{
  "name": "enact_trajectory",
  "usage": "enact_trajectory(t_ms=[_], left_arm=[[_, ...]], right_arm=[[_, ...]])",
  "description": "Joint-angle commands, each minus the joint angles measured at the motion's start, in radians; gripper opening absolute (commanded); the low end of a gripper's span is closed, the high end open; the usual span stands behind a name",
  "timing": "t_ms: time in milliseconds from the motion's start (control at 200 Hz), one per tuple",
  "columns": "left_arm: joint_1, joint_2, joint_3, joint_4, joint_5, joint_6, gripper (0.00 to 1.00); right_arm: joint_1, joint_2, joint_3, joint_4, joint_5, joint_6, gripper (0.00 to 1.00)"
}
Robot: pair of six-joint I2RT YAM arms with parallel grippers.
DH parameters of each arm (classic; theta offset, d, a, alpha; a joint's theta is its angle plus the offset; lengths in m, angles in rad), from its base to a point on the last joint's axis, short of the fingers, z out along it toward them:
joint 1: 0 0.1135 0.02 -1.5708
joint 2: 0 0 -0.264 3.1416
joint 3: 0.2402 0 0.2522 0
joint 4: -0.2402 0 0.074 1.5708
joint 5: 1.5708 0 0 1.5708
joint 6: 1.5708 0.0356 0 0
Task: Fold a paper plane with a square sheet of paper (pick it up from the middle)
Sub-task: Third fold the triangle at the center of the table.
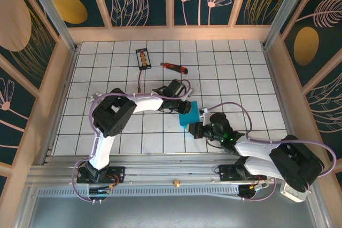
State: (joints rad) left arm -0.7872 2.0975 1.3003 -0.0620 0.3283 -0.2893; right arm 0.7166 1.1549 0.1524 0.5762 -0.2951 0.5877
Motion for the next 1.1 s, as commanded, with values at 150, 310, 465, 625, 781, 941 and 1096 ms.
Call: enact_trajectory(t_ms=[150, 310, 465, 625, 781, 941, 1096], left_arm=[[0.000, 0.050, 0.013, -0.077, -0.023, 0.103, 0.08], [0.001, 0.066, 0.027, -0.093, -0.023, 0.119, 0.08], [0.000, 0.076, 0.040, -0.104, -0.023, 0.128, 0.08], [0.000, 0.083, 0.049, -0.112, -0.024, 0.134, 0.08], [0.000, 0.085, 0.053, -0.119, -0.025, 0.140, 0.08], [0.001, 0.085, 0.053, -0.122, -0.026, 0.143, 0.08], [0.001, 0.090, 0.058, -0.126, -0.026, 0.146, 0.08]], right_arm=[[-0.067, 0.026, 0.046, -0.019, -0.069, 0.007, 0.00], [-0.108, 0.052, 0.062, -0.048, -0.089, -0.011, 0.00], [-0.149, 0.058, 0.074, -0.073, -0.098, -0.032, 0.00], [-0.163, 0.079, 0.090, -0.102, -0.106, -0.061, 0.00], [-0.209, 0.106, 0.102, -0.115, -0.110, -0.081, 0.00], [-0.228, 0.141, 0.120, -0.129, -0.113, -0.101, 0.00], [-0.243, 0.177, 0.140, -0.127, -0.116, -0.115, 0.00]])
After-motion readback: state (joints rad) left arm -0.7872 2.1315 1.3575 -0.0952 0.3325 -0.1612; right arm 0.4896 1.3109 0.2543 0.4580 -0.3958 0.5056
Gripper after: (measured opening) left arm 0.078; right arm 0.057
